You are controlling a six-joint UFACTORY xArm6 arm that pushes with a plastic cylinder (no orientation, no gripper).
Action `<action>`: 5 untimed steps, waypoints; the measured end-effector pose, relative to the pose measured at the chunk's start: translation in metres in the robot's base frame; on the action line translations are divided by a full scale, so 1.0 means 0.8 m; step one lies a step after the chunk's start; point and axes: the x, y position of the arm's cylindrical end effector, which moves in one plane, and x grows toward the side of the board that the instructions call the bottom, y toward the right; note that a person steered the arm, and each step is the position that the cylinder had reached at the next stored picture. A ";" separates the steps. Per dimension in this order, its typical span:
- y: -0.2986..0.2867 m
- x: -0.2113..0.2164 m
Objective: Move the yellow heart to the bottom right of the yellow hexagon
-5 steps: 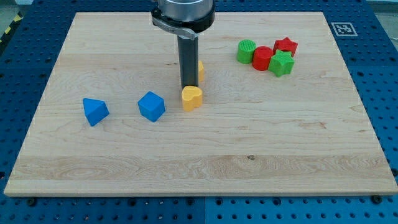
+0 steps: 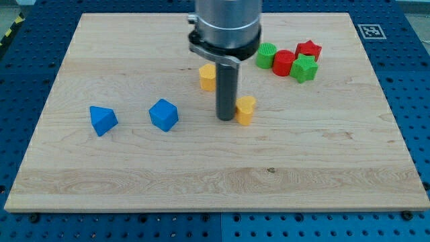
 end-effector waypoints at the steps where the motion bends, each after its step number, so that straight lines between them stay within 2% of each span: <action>1: 0.018 0.000; 3: -0.066 -0.016; 4: -0.101 -0.076; 5: -0.114 -0.112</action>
